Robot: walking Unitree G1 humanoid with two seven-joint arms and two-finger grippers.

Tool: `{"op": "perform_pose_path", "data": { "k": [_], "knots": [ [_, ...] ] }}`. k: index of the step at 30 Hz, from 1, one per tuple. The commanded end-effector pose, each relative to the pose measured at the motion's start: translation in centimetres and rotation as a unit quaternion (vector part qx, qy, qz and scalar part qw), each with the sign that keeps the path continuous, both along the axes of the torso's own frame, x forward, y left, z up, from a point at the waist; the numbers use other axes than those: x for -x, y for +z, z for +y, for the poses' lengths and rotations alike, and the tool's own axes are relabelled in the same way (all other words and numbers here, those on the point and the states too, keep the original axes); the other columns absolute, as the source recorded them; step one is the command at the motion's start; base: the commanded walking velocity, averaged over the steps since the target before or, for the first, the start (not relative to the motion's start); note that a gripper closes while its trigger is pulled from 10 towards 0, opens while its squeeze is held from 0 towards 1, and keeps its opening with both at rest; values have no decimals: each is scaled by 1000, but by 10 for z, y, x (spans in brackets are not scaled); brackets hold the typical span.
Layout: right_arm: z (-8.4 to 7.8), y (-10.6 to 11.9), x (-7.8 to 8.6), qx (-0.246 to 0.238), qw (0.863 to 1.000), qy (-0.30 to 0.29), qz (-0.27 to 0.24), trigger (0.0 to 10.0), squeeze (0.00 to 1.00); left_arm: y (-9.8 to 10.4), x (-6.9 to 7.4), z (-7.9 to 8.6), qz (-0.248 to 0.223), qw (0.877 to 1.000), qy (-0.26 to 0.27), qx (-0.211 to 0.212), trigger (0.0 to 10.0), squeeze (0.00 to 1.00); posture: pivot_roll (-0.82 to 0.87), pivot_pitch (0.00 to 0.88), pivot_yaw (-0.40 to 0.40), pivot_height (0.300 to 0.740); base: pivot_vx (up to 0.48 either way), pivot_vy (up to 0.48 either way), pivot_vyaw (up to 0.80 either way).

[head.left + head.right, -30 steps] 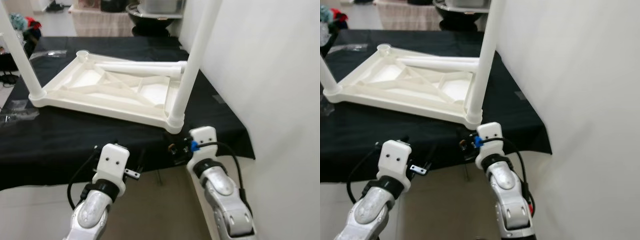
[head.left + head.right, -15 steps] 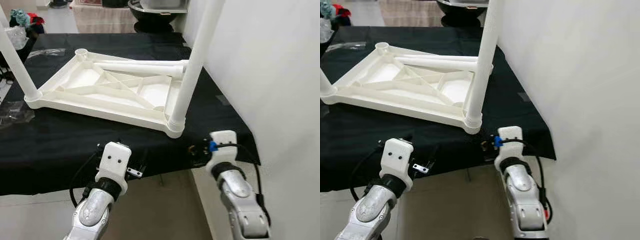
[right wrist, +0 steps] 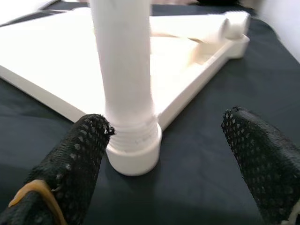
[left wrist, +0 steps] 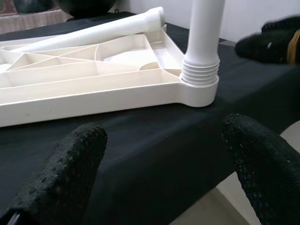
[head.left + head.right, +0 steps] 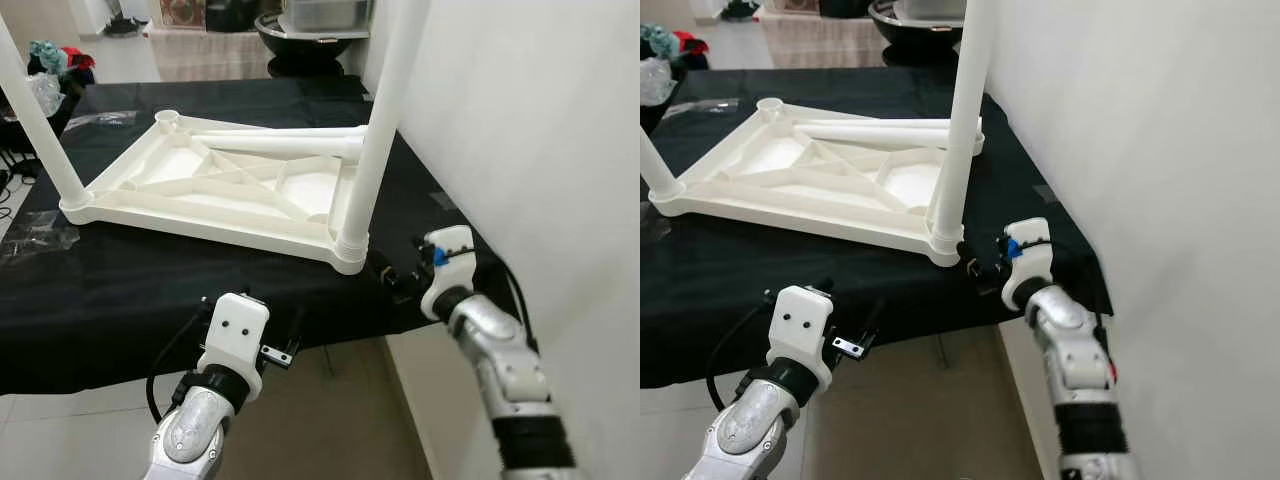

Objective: Building children table

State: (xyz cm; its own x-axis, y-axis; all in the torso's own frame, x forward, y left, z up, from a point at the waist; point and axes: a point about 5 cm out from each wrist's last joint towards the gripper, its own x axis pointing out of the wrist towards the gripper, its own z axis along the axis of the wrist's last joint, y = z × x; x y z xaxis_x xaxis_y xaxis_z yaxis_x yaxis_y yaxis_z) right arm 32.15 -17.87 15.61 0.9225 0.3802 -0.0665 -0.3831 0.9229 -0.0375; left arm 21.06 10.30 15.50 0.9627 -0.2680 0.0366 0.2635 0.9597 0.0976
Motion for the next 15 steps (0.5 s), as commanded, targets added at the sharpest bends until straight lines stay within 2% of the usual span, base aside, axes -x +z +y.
{"op": "perform_pose_path", "data": {
  "k": [1,3,5,8,12,13,15],
  "knots": [
    [-6,2,-3,-14,999,30,1,10000,0,2,2,1,0,1000,0,3,10000,0,8,124,-78,740,0,0,0],
    [-9,4,-4,-11,999,47,2,10000,0,3,2,1,0,1000,1,4,10000,0,8,124,-78,740,0,0,0],
    [-26,11,-11,2,998,63,5,10000,0,3,2,0,0,1000,-1,7,10000,0,3,129,-78,740,0,0,0],
    [-38,21,-15,2,997,73,-2,10000,0,5,2,-2,-4,1000,-5,9,10000,0,2,135,-74,740,0,0,0],
    [-40,26,-18,4,996,90,-9,10000,0,6,1,-2,-5,1000,-6,8,10000,0,1,136,-74,740,0,0,0],
    [-41,32,-22,8,996,87,-22,10000,0,6,1,-2,-7,1000,-9,7,10000,0,3,133,-77,740,0,0,0],
    [-41,35,-26,-5,995,96,-27,10000,0,7,1,-3,-8,1000,-11,5,10000,0,3,133,-77,740,0,0,0]
  ]
}}
